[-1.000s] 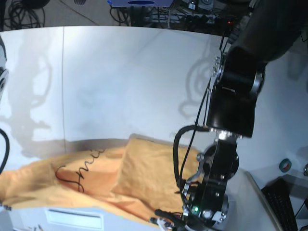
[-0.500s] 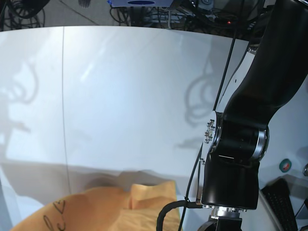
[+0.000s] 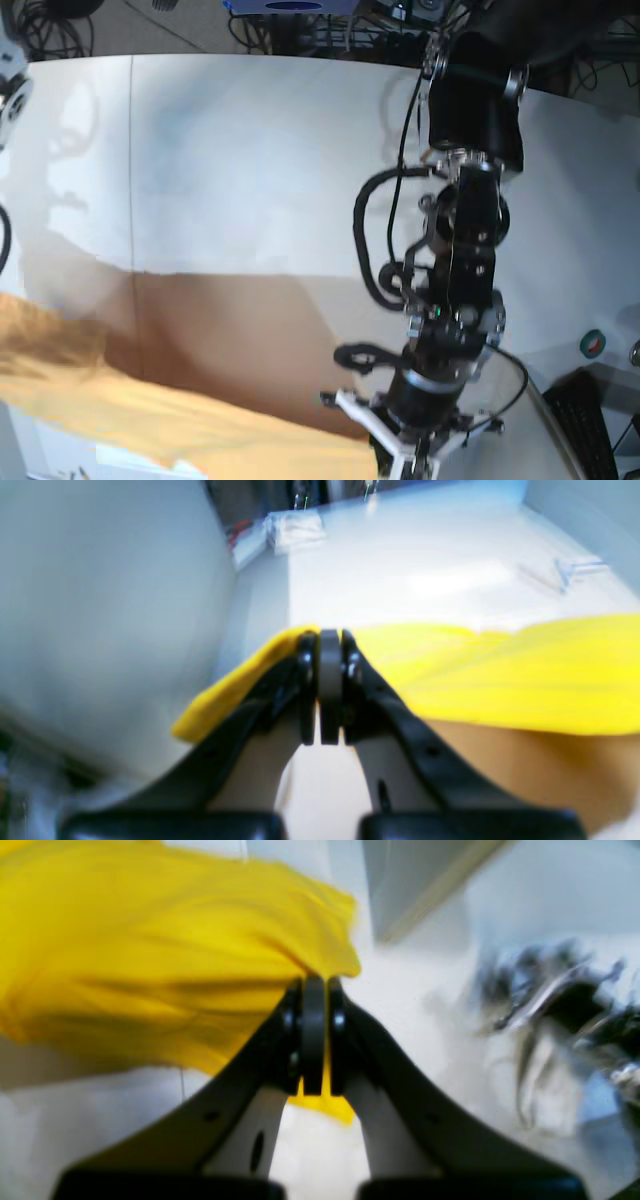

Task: Layout the t-shirt on the table in an organized manner, then fold the t-shirt properly
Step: 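Lift the shirt with both grippers and swing it flat onto the table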

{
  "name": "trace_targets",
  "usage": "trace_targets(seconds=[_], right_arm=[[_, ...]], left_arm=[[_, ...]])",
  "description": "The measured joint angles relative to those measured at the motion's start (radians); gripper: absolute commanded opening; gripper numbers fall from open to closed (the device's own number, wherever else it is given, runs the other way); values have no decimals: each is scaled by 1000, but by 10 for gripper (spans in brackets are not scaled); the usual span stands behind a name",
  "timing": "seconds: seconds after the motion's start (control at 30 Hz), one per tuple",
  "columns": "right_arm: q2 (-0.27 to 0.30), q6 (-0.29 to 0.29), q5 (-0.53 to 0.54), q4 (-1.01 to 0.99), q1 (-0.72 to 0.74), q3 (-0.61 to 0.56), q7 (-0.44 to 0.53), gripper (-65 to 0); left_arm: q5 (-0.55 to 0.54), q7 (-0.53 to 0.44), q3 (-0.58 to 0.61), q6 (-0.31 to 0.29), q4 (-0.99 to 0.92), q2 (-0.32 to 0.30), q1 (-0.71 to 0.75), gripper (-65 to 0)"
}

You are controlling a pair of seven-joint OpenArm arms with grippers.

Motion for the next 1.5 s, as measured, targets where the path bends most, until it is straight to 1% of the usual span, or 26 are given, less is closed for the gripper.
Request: trace_targets(seconds=[0.03,0.1,0.13,0.17,0.2,0.23,0.27,0.37,0.5,0.63,0.8,1.03,1.23,1.4,1.43,1.5], right_arm=[[-26,3,9,-10,-66,10,63,-650],[-62,13,13,-58,-187,10,128,-650],[-77,2,4,-92,-228,10,164,-650],[-91,6,3,-130,-265,8,199,-650],[-100,11,10,-171,-293,7,214,-650],[-106,9,7,-208,-311,8,238,-650],[-106,10,11,-246,-326,8,282,-650],[-100,3,7,-323,-359,7,331,-650],[-100,6,11,-334,-422,9,331,-650],[-100,6,11,-248,-513,11,331,-650],[-123,6,18,-236,-548,12,334,-650],[-126,6,13,-153,-628,13,333,-650],[-127,6,16,-126,-647,12,333,-650],[-127,6,25,-126,-647,12,319,-650],[-127,6,22,-125,-647,12,304,-650],[-129,6,23,-125,-647,12,275,-650]], left_arm=[[1,-4,0,-2,13,-21,73,-650],[3,10,0,0,8,-34,206,-650],[0,11,0,0,5,-37,256,-650],[-2,12,0,-3,4,-43,307,-650],[-6,8,0,-6,1,-48,352,-650],[-6,2,0,-5,-5,-54,385,-650],[-2,-5,0,-5,-15,-60,417,-650],[0,-8,-1,-1,-63,-67,488,-650],[-2,-3,-2,-2,-89,-67,551,-650],[0,-11,-3,0,-87,-65,575,-650],[-1,-10,-3,2,-87,-65,621,-650],[-5,-13,-7,2,-86,-85,696,-650],[-16,-14,-128,2,-116,-76,701,-650],[-17,-14,-149,2,-117,-78,710,-650],[-20,-14,-148,2,-118,-76,712,-614],[-19,-16,-149,4,-119,-76,719,-502]])
